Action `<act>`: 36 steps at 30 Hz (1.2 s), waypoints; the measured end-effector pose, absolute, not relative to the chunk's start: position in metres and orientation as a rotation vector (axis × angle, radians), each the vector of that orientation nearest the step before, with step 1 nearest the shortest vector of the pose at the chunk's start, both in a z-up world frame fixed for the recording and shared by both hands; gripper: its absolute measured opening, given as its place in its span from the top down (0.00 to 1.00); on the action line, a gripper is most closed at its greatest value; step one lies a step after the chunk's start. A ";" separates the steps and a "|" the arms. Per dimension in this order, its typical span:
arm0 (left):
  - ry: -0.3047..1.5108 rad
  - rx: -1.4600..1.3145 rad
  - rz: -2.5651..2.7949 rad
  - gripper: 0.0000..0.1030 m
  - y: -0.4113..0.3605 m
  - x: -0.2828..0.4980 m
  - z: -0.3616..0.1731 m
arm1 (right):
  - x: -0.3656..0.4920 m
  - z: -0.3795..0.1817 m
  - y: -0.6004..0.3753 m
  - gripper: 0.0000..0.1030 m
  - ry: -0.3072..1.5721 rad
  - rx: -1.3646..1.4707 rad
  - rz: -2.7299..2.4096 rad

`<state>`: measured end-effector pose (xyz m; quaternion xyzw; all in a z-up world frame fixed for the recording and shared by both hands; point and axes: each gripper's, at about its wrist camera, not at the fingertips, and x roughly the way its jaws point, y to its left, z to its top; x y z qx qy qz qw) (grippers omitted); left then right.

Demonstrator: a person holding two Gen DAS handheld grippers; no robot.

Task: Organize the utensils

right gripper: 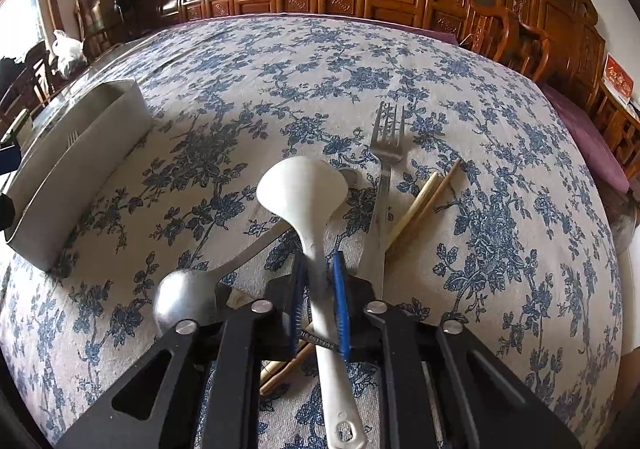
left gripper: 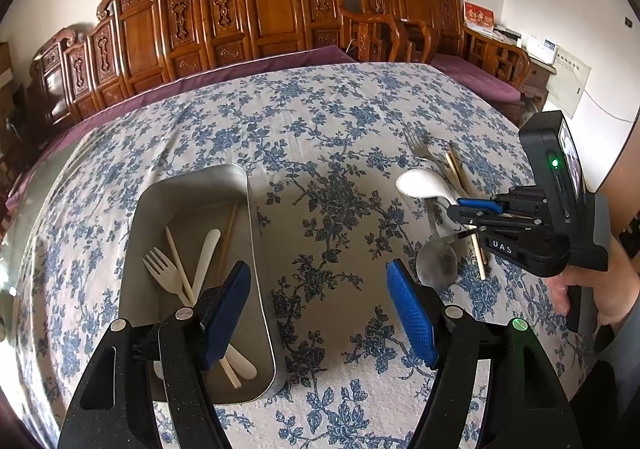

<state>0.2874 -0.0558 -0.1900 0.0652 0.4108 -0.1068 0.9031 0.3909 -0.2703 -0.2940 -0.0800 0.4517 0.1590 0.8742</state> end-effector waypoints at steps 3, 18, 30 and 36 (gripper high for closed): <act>0.853 0.139 -0.222 0.34 -0.057 0.287 -0.191 | 0.390 -0.288 -0.276 0.90 0.921 -0.140 0.316; 0.867 0.163 -0.224 0.34 -0.066 0.288 -0.198 | 0.373 -0.222 -0.316 0.90 0.699 0.032 0.290; 0.889 0.190 -0.258 0.34 -0.095 0.295 -0.215 | 0.369 -0.208 -0.333 0.90 0.656 0.110 0.314; 0.892 0.199 -0.273 0.34 -0.103 0.294 -0.219 | 0.366 -0.200 -0.338 0.90 0.626 0.105 0.295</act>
